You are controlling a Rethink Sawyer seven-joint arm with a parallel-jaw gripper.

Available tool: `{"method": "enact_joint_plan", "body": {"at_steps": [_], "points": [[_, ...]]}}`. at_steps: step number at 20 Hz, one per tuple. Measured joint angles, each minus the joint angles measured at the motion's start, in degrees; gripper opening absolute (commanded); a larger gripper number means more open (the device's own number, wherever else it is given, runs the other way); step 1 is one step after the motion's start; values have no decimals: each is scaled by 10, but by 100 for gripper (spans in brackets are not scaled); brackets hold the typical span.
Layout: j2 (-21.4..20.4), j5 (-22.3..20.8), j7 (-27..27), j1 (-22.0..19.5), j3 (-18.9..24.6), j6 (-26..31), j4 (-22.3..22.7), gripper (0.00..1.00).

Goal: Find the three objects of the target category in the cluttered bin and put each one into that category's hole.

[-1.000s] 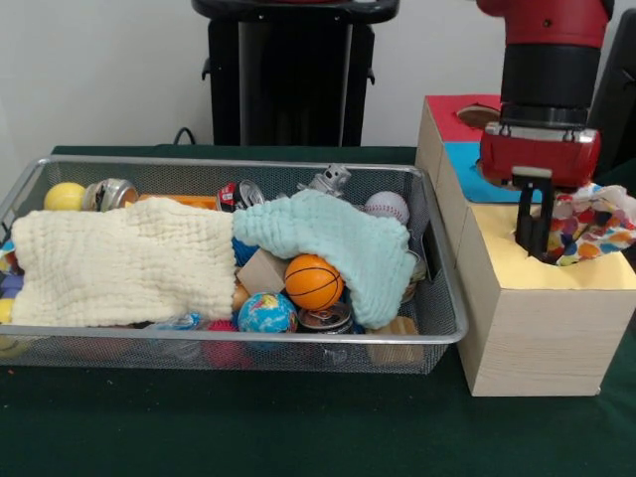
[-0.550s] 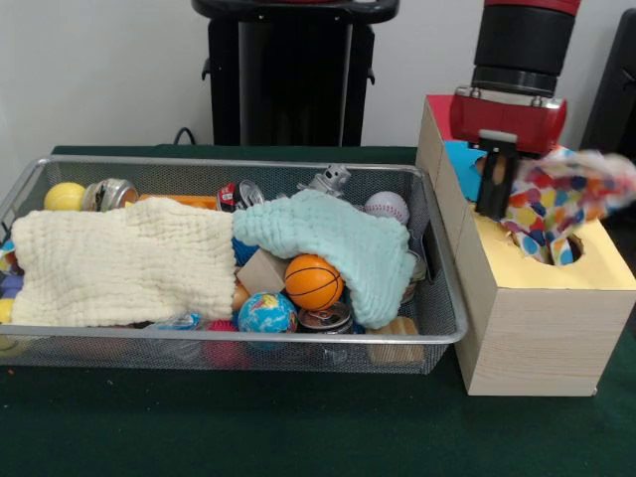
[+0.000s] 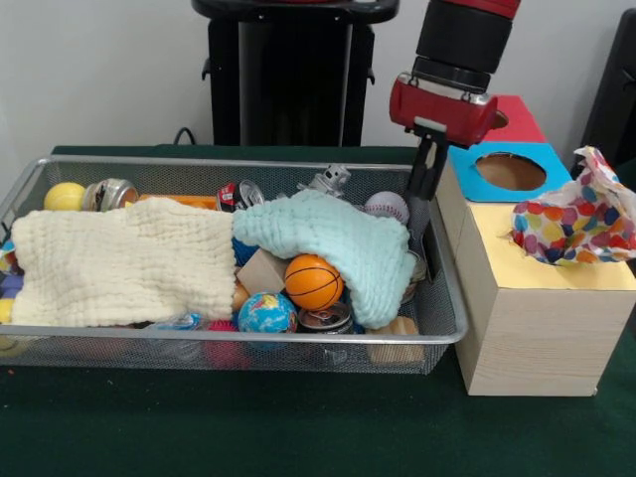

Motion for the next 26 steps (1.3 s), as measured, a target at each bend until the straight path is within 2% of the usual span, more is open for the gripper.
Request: {"method": "enact_joint_plan", "body": {"at_steps": [6, 13, 19, 26], "points": [[-4, 8, 0, 11, 0, 75, 3, 0], [-21, 45, 0, 36, 0, 149, 4, 0], [-45, 81, 0, 65, 0, 175, 3, 0], [-46, 108, 0, 102, -2, 176, 0, 0]]}}
